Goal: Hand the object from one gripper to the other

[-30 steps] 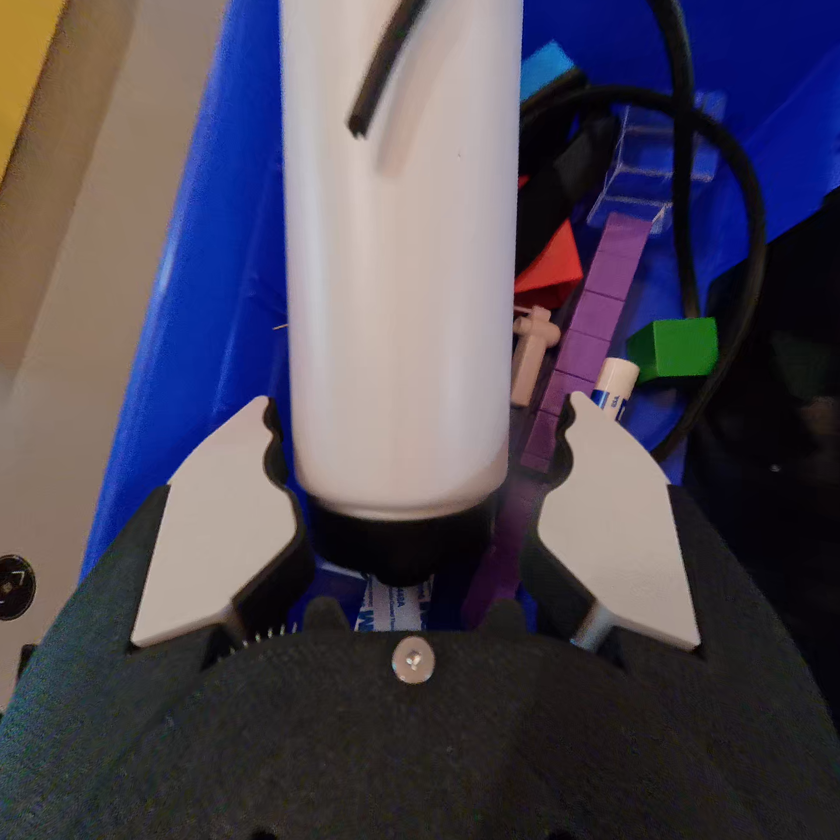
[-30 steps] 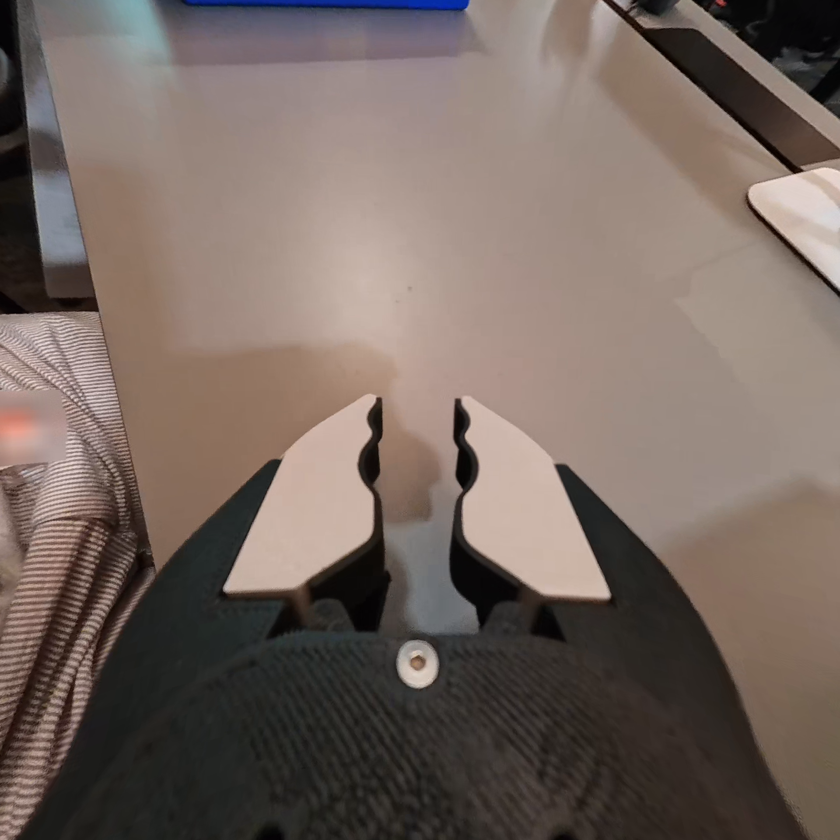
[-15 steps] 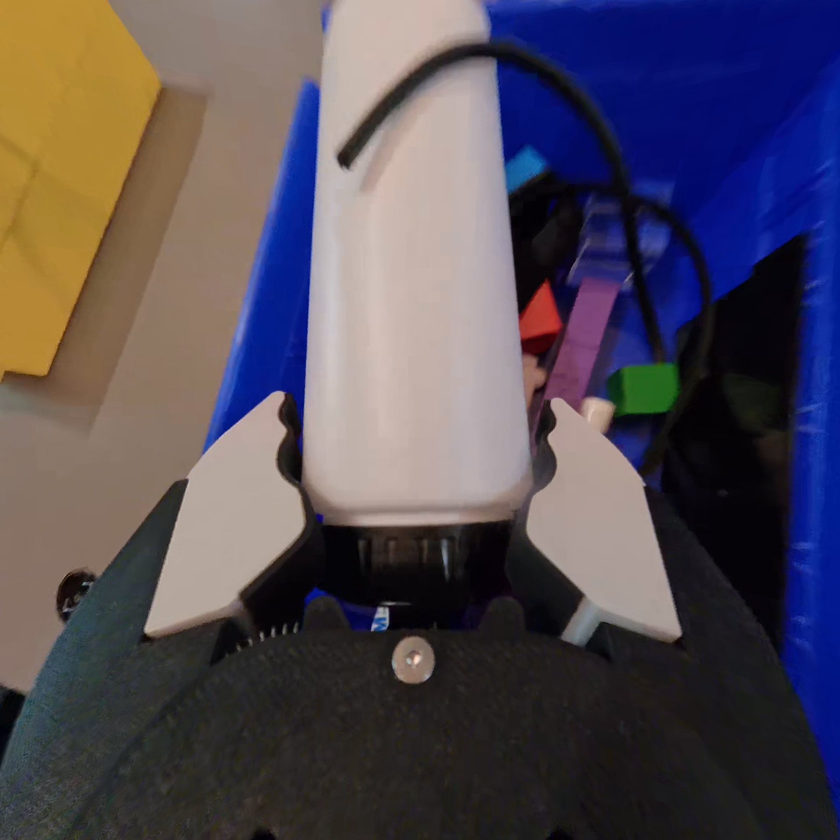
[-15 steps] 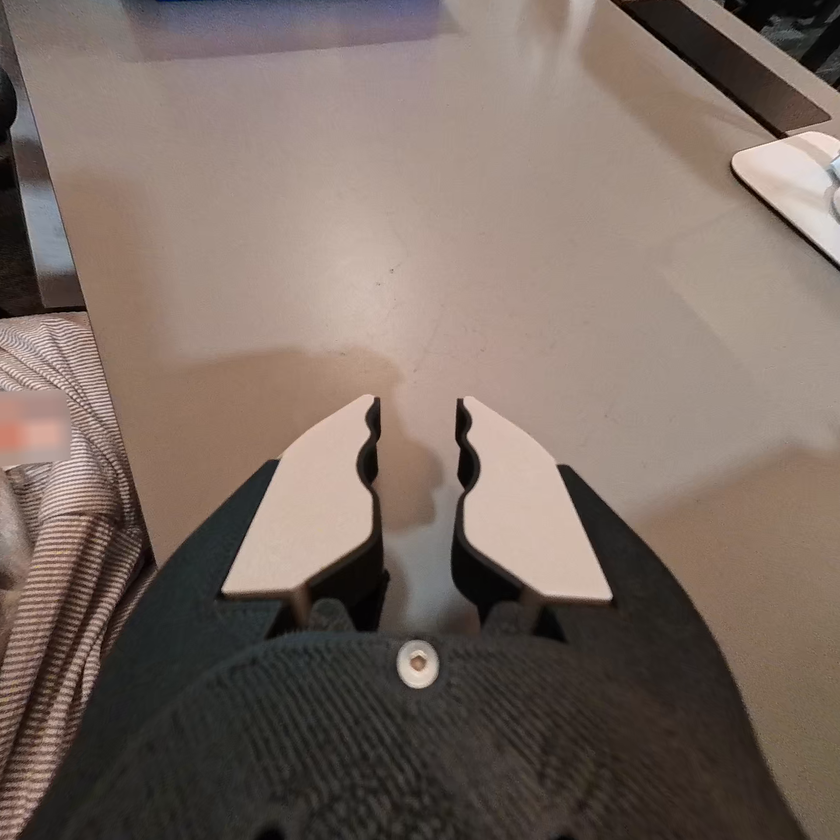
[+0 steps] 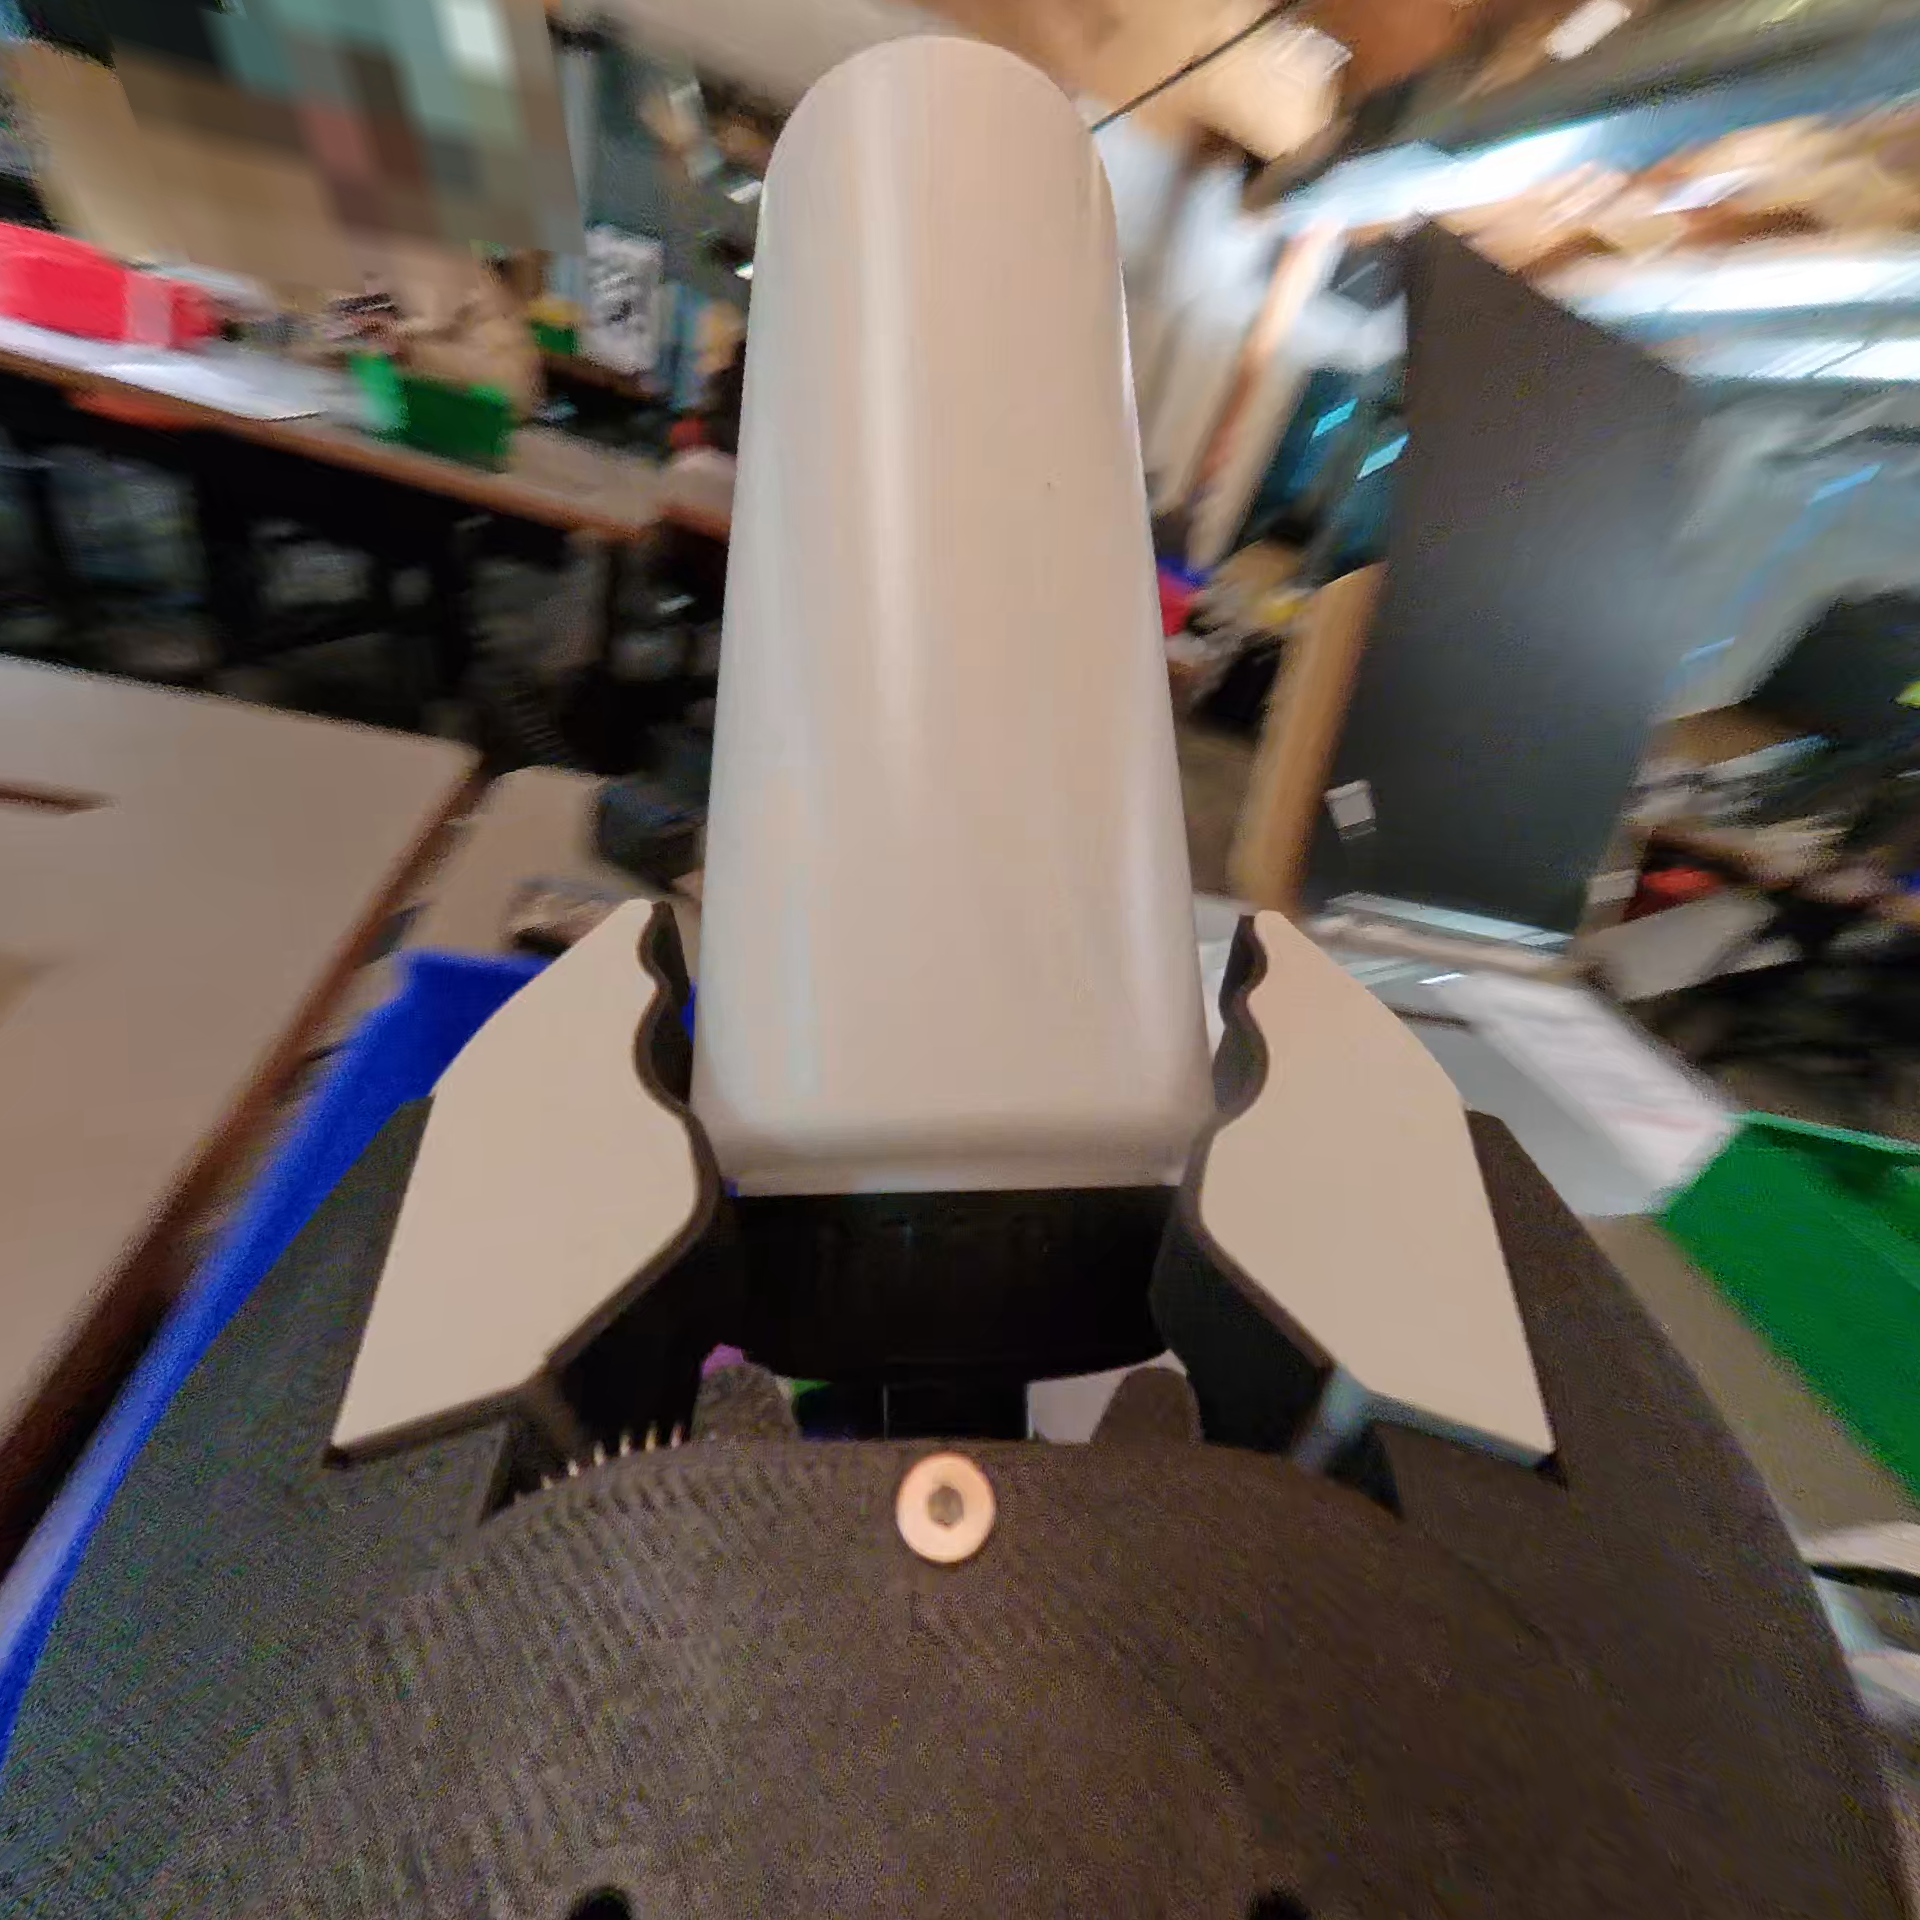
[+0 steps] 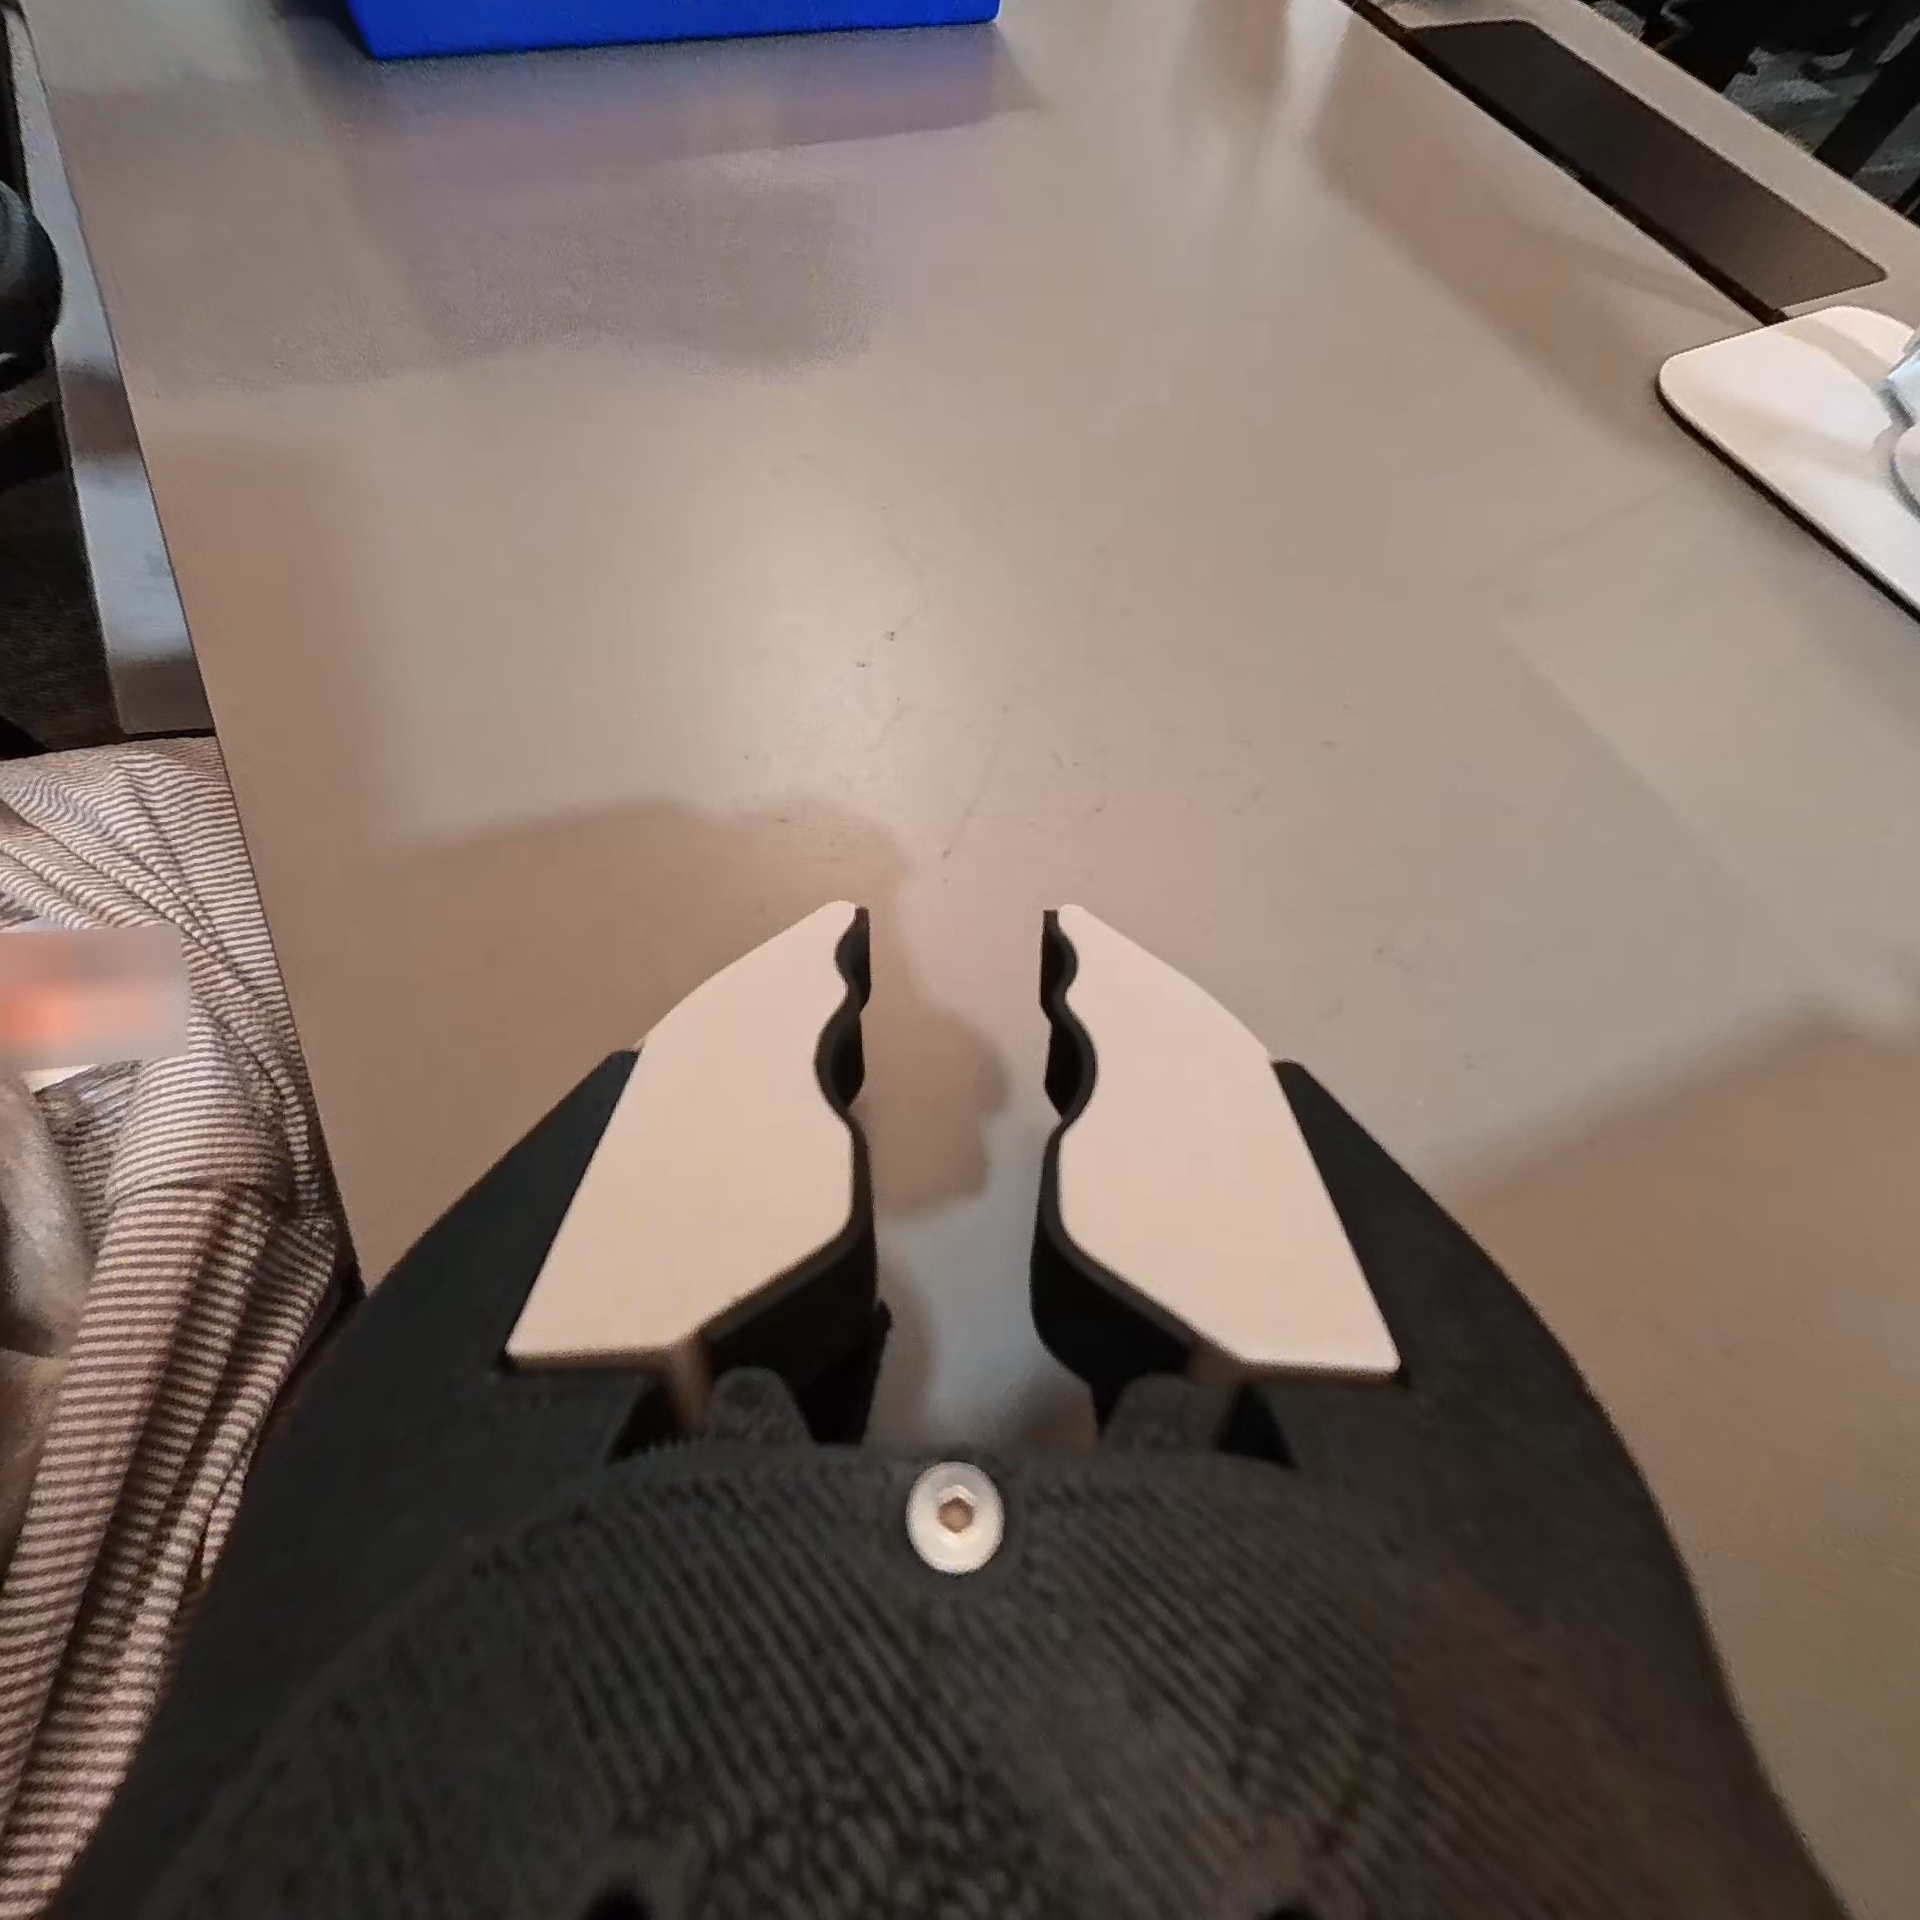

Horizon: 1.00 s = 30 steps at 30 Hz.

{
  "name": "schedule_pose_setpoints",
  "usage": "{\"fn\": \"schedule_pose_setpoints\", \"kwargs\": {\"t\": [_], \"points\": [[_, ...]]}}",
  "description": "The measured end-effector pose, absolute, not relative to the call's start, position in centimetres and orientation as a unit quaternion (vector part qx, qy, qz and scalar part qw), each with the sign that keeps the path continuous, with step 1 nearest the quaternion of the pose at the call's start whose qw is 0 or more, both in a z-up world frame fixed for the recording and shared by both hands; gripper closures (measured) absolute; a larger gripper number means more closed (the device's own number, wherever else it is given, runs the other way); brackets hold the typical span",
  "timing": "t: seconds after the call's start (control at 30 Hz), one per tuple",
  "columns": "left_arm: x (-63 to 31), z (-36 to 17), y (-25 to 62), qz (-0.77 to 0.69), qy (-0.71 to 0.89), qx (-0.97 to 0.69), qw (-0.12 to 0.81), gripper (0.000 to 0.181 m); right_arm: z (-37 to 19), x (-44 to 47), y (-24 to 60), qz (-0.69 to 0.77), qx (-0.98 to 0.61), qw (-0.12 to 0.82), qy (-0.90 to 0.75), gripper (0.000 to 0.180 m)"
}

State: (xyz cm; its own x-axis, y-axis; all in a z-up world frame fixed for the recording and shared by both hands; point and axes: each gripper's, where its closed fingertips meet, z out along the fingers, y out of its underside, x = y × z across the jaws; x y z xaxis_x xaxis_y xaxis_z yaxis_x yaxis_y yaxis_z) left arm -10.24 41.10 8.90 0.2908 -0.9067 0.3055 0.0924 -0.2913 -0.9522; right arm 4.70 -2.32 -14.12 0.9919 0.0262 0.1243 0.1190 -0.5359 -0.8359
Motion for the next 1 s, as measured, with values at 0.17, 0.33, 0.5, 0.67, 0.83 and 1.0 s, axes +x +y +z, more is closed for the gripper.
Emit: {"fn": "schedule_pose_setpoints", "kwargs": {"t": [0.17, 0.33, 0.5, 0.67, 0.83, 1.0], "points": [[-6.3, 12.8, 32.9, -0.674, 0.349, -0.508, 0.408, 0.08, -13.6, 7.0, -3.0, -0.068, -0.869, 0.491, -0.002, 0.145], [-1.1, 12.4, 22.9, -0.738, 0.41, -0.417, 0.336, 0.08, -8.5, 8.8, -3.0, -0.004, -0.805, 0.588, 0.076, 0.111], [2.5, 8.8, 11.9, -0.78, 0.447, -0.347, 0.267, 0.08, 3.7, 10.8, -3.5, 0.052, -0.649, 0.751, 0.109, 0.095], [3.7, 5.9, 3.3, -0.818, 0.447, -0.303, 0.198, 0.081, 9.9, 9.9, -1.1, 0.151, -0.602, 0.78, 0.073, 0.033], [3.7, 3.7, -0.3, -0.801, 0.483, -0.285, 0.212, 0.08, 11.9, 7.9, 0.4, 0.235, -0.585, 0.775, 0.05, 0.033], [2.8, 0.9, -2.8, -0.775, 0.537, -0.272, 0.19, 0.08, 11.9, 6.6, 0.4, 0.278, -0.58, 0.764, 0.045, 0.038]]}}
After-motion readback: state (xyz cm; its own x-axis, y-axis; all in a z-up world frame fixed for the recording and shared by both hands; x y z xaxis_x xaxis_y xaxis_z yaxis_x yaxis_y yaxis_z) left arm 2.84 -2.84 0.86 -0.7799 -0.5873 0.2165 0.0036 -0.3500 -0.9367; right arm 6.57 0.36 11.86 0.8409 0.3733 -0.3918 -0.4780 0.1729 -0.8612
